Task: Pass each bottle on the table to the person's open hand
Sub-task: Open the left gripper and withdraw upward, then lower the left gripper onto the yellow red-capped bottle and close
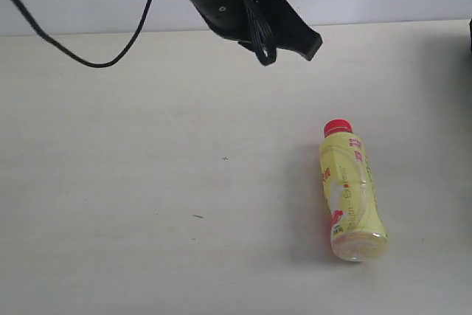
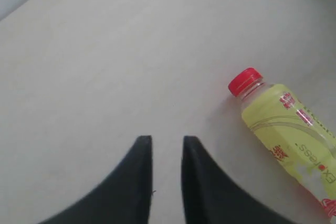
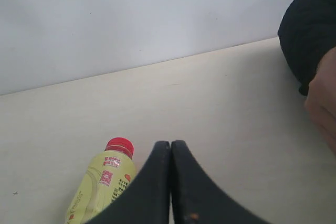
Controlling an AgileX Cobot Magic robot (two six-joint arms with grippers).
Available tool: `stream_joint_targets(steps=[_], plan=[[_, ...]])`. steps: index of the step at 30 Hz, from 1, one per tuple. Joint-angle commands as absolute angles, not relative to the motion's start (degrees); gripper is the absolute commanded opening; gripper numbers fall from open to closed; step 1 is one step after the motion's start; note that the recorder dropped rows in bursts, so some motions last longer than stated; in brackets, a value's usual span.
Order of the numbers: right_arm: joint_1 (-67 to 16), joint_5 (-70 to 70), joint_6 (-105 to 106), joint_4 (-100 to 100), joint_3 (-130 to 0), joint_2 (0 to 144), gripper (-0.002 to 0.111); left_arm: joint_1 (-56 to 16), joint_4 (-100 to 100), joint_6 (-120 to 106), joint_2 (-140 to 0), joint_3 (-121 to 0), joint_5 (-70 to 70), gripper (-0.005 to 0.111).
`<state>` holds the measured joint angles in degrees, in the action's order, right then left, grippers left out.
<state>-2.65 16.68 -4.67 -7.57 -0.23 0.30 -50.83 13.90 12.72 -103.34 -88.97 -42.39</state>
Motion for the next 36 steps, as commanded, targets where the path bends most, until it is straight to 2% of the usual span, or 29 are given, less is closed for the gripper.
stream_joint_targets(steps=[1,12,18,25,30,33,36], plan=[[-2.64,16.33,-4.61,-7.52,0.0,0.0,0.0,-50.99,13.11,14.21,-98.96,-81.9,-35.17,0.0],[-2.64,16.33,-4.61,-7.52,0.0,0.0,0.0,-51.39,6.81,14.45,-86.51,-65.52,-24.12,0.0],[-2.64,16.33,-4.61,-7.52,0.0,0.0,0.0,-54.47,4.51,11.37,-82.99,-58.63,-17.5,0.0],[-2.64,16.33,-4.61,-7.52,0.0,0.0,0.0,-61.67,4.51,-10.56,-85.79,-59.1,-16.93,0.0],[-2.64,16.33,-4.61,-7.52,0.0,0.0,0.0,-64.43,6.02,-12.99,-91.43,-65.15,-22.37,0.0],[-2.64,16.33,-4.61,-7.52,0.0,0.0,0.0,-64.53,6.02,-4.67,-95.49,-69.11,-23.44,0.0],[-2.64,16.33,-4.61,-7.52,0.0,0.0,0.0,-64.53,6.02,15.37,-100.28,-73.72,-23.72,0.0]])
